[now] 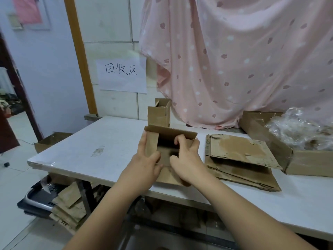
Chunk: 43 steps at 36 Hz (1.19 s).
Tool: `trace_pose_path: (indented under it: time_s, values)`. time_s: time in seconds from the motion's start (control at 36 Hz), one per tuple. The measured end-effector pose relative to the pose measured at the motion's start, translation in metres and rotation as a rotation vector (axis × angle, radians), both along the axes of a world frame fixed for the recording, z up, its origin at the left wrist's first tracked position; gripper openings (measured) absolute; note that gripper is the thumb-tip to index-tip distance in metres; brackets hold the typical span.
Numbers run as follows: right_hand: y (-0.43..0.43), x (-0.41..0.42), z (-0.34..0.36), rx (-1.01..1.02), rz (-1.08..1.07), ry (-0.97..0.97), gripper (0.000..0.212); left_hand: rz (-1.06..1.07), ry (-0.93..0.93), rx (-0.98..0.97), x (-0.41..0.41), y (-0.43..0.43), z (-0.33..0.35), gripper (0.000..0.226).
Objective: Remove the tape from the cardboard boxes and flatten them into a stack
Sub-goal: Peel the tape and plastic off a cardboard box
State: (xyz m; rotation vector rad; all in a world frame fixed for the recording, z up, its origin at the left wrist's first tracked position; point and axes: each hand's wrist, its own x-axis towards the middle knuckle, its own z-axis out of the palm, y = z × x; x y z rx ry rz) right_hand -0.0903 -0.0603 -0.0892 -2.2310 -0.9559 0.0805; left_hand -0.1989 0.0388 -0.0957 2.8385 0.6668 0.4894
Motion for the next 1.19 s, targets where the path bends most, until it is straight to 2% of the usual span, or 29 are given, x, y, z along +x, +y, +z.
trace_pose_path:
  time_s: [0.14, 0.17, 0.31, 0.36, 0.39, 0.47, 0.58, 0.69, 0.72, 0.78, 0.81, 0.86, 0.89, 1.03, 1.11, 1.19]
  values:
    - [-0.009, 0.01, -0.001, 0.082, -0.02, -0.007, 0.056, -0.042, -0.256, -0.09, 0.0, 0.005, -0.013, 0.01]
    - [-0.011, 0.013, 0.0, 0.071, -0.023, -0.014, 0.059, -0.035, -0.348, -0.154, -0.001, 0.006, -0.014, 0.016]
    - [-0.02, 0.028, 0.001, 0.129, -0.042, -0.005, 0.071, -0.029, -0.727, -0.718, -0.009, 0.006, -0.012, 0.046]
    - [-0.022, 0.031, -0.001, 0.183, -0.058, 0.004, 0.074, -0.042, -0.867, -0.909, -0.011, 0.011, -0.013, 0.035]
    - [-0.023, 0.033, -0.003, 0.208, -0.057, 0.014, 0.076, -0.035, -0.906, -0.955, -0.012, 0.014, -0.014, 0.032]
    - [-0.026, 0.038, -0.005, 0.316, -0.037, 0.052, 0.08, 0.055, -0.927, -1.096, -0.013, 0.027, -0.019, 0.051]
    - [-0.027, 0.043, -0.011, 0.463, 0.038, 0.226, 0.067, 0.096, -0.826, -1.312, -0.015, 0.039, -0.027, 0.028]
    - [-0.029, 0.033, -0.012, 0.502, 0.195, 0.43, 0.019, -0.064, -0.79, -1.304, -0.016, 0.033, -0.029, 0.042]
    - [-0.029, 0.029, -0.011, 0.48, 0.211, 0.478, 0.019, -0.1, -0.772, -1.27, -0.016, 0.029, -0.027, 0.043]
    - [-0.028, 0.026, -0.014, 0.44, 0.205, 0.568, 0.047, -0.146, -0.714, -1.149, -0.016, 0.022, -0.023, 0.041]
    - [-0.027, 0.025, -0.015, 0.432, 0.205, 0.598, 0.052, -0.157, -0.672, -1.07, -0.015, 0.018, -0.021, 0.04]
    - [-0.027, 0.025, -0.016, 0.442, 0.203, 0.644, 0.024, -0.149, -0.627, -0.939, -0.015, 0.013, -0.016, 0.041]
    - [-0.029, 0.026, -0.017, 0.446, 0.206, 0.653, 0.019, -0.148, -0.617, -0.904, -0.016, 0.013, -0.014, 0.044]
    - [-0.039, 0.032, -0.026, 0.455, 0.256, 0.781, 0.025, -0.186, -0.493, -0.807, -0.013, 0.011, -0.007, 0.049]
    - [-0.045, 0.037, -0.032, 0.459, 0.258, 0.917, 0.025, -0.177, -0.449, -0.782, -0.012, 0.009, -0.007, 0.034]
    - [-0.045, 0.035, -0.033, 0.43, 0.274, 0.983, 0.03, -0.166, -0.441, -0.856, -0.011, 0.002, -0.003, 0.019]
